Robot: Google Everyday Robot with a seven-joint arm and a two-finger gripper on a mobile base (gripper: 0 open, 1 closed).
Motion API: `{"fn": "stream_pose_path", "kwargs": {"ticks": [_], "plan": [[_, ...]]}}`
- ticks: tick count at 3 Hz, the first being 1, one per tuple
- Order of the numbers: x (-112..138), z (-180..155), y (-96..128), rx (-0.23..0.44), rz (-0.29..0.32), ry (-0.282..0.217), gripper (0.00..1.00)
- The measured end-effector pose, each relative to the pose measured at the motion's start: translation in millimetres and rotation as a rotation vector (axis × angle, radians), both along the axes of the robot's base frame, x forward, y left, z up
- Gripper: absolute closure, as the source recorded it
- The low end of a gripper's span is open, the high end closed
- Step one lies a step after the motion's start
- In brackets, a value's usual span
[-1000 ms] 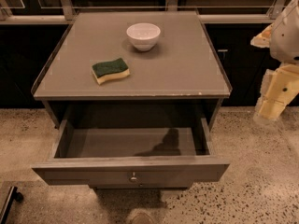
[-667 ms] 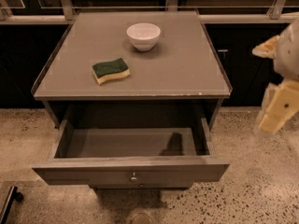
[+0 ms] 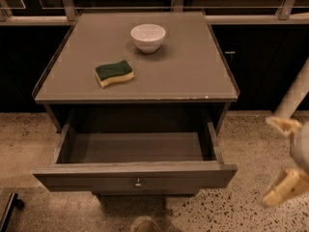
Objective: Close top drawer
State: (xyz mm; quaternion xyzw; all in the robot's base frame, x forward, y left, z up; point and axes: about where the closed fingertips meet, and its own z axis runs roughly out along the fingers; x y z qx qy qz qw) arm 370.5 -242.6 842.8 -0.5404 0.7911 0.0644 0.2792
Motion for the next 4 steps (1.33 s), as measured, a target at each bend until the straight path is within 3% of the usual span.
{"fn": "stream_pose_path", "kwargs": {"ticks": [1, 2, 4], "plan": [[-21.5, -101.6, -10.2, 0.201, -0.131, 0.06, 0.0], [-22.3, -128.4, -13.3, 0.246, -0.17, 0.086, 0.18], [-22.6, -124.6, -12.3, 0.239, -0.163, 0.083, 0.64]]}}
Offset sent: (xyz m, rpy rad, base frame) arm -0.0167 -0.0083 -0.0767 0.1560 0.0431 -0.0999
